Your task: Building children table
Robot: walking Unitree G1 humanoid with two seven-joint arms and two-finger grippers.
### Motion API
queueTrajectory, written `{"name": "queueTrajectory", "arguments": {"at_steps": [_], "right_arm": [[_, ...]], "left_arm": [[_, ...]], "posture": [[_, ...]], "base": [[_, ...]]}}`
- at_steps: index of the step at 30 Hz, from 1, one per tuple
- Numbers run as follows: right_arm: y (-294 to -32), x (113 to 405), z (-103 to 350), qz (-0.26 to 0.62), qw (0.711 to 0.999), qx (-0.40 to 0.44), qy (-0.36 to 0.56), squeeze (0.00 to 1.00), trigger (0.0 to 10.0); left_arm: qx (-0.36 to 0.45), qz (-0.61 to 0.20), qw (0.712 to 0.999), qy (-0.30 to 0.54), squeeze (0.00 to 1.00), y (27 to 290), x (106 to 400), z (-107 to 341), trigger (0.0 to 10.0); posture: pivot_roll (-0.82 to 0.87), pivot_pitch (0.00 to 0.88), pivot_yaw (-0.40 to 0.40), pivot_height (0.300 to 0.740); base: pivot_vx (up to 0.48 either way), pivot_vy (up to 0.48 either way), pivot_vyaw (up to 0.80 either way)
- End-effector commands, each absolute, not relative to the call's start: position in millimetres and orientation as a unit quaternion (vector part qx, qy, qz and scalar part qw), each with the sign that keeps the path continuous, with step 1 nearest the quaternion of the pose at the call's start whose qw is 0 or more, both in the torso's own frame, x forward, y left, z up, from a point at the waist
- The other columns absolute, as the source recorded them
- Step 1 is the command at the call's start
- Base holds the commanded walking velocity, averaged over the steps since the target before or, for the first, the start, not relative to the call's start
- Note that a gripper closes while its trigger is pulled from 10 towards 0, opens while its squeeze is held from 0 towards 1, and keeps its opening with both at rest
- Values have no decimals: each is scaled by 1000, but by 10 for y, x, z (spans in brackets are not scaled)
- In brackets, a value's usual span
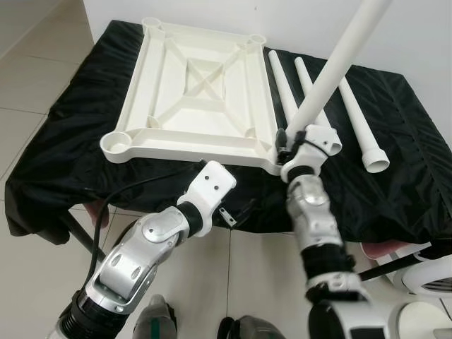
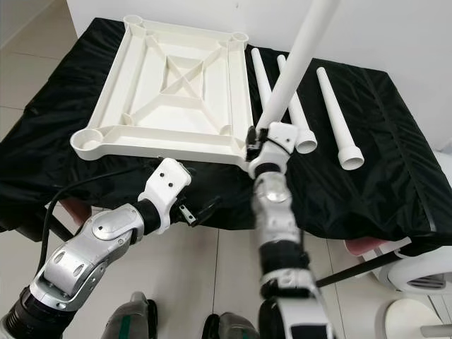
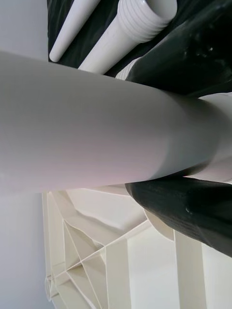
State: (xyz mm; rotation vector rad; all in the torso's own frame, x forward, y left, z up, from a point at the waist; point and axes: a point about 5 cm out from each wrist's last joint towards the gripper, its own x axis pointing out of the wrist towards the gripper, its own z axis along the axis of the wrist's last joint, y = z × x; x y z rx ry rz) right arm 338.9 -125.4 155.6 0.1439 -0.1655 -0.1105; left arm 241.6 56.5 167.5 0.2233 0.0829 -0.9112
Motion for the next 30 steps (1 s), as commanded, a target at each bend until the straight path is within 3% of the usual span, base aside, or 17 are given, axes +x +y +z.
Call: {"name": "queueTrajectory", "arguments": {"at_steps": [1,2,3,4,13,14,15,16,23,24,30], "right_arm": [[-1346,3352,1520,-81,992,70,-72,412,10000],[-1346,3352,1520,-81,992,70,-72,412,10000],[-1364,3352,1532,-82,991,70,-74,631,10000],[-1374,3355,1540,-79,991,72,-75,1000,10000],[-1381,3343,1556,-77,992,74,-73,1000,10000],[-1342,3353,1560,-43,993,77,-73,71,10000],[-1342,3353,1560,-43,993,77,-73,71,10000],[-1311,3349,1571,-18,994,78,-75,0,10000],[-1332,3373,1564,69,992,74,-72,0,10000],[-1490,3444,1558,119,989,49,-72,0,10000],[-1724,3539,1556,157,985,18,-67,0,10000]], "left_arm": [[103,-458,882,43,0,538,2371,1675,10000],[103,-458,882,43,0,538,2371,1675,10000],[103,-458,882,43,0,537,2369,1675,10000],[103,-458,882,44,0,537,2368,1675,10000],[103,-459,881,44,0,536,2370,1675,10000],[103,-459,881,44,0,536,2369,1675,10000],[103,-459,881,44,0,536,2369,1675,10000],[103,-459,881,44,0,535,2369,1676,10000],[102,-459,881,43,0,531,2373,1681,10000],[102,-459,882,43,0,531,2376,1681,10000],[102,-458,882,42,0,531,2382,1686,10000]], "posture": [[138,76,-129,740],[138,76,-129,740],[138,77,-128,740],[138,77,-128,740],[136,79,-126,740],[134,79,-126,740],[134,79,-126,740],[134,79,-126,740],[132,80,-127,740],[132,80,-126,740],[134,78,-125,740]], "base": [[0,0,0],[0,0,0],[0,0,0],[0,0,0],[0,0,0],[0,0,0],[0,0,0],[0,0,0],[0,0,0],[0,0,0],[0,0,0]]}}
